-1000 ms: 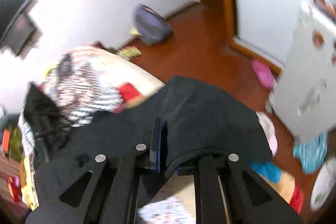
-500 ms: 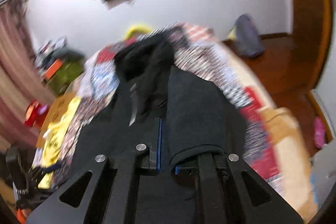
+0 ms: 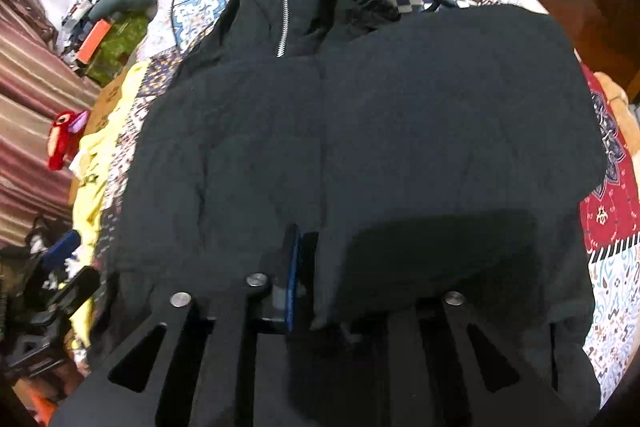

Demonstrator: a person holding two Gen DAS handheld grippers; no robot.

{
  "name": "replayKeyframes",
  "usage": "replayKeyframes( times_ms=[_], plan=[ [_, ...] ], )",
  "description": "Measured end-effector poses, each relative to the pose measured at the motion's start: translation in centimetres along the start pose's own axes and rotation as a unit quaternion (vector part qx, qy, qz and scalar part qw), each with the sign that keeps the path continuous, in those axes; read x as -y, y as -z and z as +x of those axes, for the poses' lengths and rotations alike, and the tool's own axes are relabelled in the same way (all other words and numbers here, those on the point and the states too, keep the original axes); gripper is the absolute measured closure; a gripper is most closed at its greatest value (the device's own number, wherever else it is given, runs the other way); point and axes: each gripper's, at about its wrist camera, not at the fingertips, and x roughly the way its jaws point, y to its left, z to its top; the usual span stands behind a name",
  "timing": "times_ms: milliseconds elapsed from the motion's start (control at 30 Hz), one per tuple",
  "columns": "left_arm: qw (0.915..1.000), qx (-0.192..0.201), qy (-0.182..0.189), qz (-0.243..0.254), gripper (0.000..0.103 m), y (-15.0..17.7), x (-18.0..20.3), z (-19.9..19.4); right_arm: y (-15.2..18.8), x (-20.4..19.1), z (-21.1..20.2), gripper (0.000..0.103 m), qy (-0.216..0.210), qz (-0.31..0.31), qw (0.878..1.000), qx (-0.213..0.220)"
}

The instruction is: Fold large clothes

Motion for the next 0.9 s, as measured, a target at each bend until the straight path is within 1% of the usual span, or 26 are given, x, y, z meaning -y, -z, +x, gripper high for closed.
replayKeyframes(
  times_ms=[67,133,233,333,467,533,667,800,900],
  plan=[
    [1.0,-0.001,0.004,-0.001,0.018,0.1,0.2,0.0,0.1,0.5,-0.9,0.065,-0.029,0.012,0.999,-0.013],
    [1.0,-0.001,0.007,-0.002,0.018,0.0,0.3,0.1,0.4,0.9,-2.0,0.062,-0.047,0.022,0.999,-0.015],
    [1.0,0.001,0.009,0.001,0.018,-0.1,0.7,0.0,1.0,1.6,-3.7,0.062,-0.05,0.026,0.998,-0.002],
    [0.9999,0.002,0.011,0.002,0.018,-0.3,1.1,0.0,1.2,3.4,-5.7,0.061,-0.048,0.05,0.997,0.026],
    [0.9999,0.003,0.013,0.005,0.018,-0.6,1.4,0.1,1.0,6.7,-7.6,0.058,-0.018,0.094,0.993,0.07],
    [0.9999,0.003,0.013,0.006,0.018,-0.7,1.6,0.2,1.0,8.6,-7.9,0.058,-0.009,0.123,0.989,0.082],
    [0.9999,-0.001,0.015,0.004,0.018,-0.8,1.8,0.6,0.7,12.1,-6.9,0.058,0.004,0.185,0.98,0.08],
    [0.9999,-0.008,0.015,0.003,0.018,-0.7,1.7,1.2,0.8,14.8,-4.6,0.058,-0.016,0.242,0.968,0.061],
    [0.9999,-0.011,0.012,0.004,0.018,-0.8,1.7,1.5,0.8,15.8,-3.0,0.058,-0.014,0.271,0.96,0.061]
  ],
)
